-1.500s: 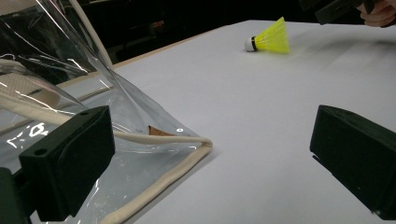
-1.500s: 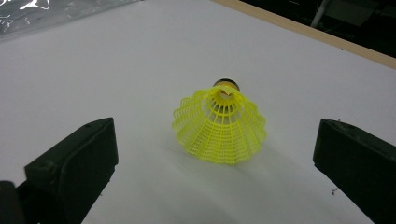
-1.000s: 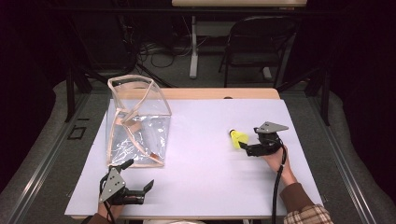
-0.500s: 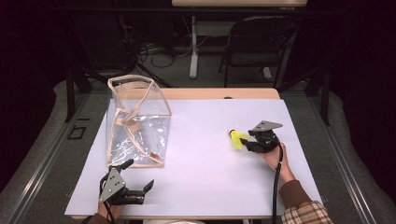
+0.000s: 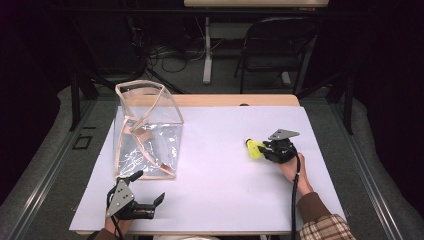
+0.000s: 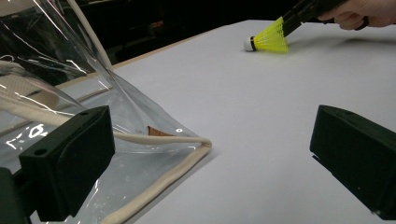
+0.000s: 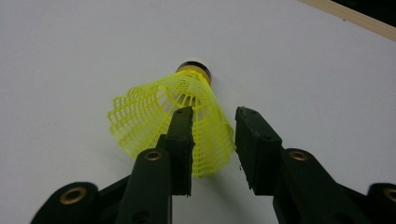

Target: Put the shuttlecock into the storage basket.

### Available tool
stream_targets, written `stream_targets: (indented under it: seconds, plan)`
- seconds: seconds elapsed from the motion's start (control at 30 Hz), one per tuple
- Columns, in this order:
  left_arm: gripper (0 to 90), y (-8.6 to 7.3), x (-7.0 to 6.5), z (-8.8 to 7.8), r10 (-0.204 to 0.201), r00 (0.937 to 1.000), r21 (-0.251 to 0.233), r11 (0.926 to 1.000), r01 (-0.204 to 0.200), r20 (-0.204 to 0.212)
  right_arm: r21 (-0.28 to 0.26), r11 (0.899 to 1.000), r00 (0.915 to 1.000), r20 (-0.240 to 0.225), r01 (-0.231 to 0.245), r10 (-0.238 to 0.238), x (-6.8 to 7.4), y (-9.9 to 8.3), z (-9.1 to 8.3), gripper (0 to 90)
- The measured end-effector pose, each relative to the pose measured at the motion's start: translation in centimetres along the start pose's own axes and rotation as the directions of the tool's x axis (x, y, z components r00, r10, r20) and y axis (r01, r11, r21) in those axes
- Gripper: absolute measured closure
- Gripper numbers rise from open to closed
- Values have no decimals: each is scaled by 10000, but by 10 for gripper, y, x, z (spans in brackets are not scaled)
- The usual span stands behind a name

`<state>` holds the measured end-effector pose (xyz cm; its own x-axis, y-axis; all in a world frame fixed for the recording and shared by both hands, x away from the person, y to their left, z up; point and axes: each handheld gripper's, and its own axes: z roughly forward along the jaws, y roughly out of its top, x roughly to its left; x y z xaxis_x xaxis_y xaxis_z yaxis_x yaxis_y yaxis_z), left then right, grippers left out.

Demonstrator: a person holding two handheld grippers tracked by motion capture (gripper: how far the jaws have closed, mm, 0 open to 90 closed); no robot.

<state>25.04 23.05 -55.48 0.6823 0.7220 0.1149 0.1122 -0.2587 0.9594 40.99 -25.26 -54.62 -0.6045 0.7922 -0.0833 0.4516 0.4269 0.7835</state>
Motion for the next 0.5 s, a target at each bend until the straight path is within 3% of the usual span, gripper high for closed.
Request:
stream_targets:
  seconds: [0.5]
  plan:
    - [0, 0, 0, 0, 1, 10000, 6, 10000, -1, -2, 222, 9997, 9986, 514, -134, 123, 0, -1, 3, 842]
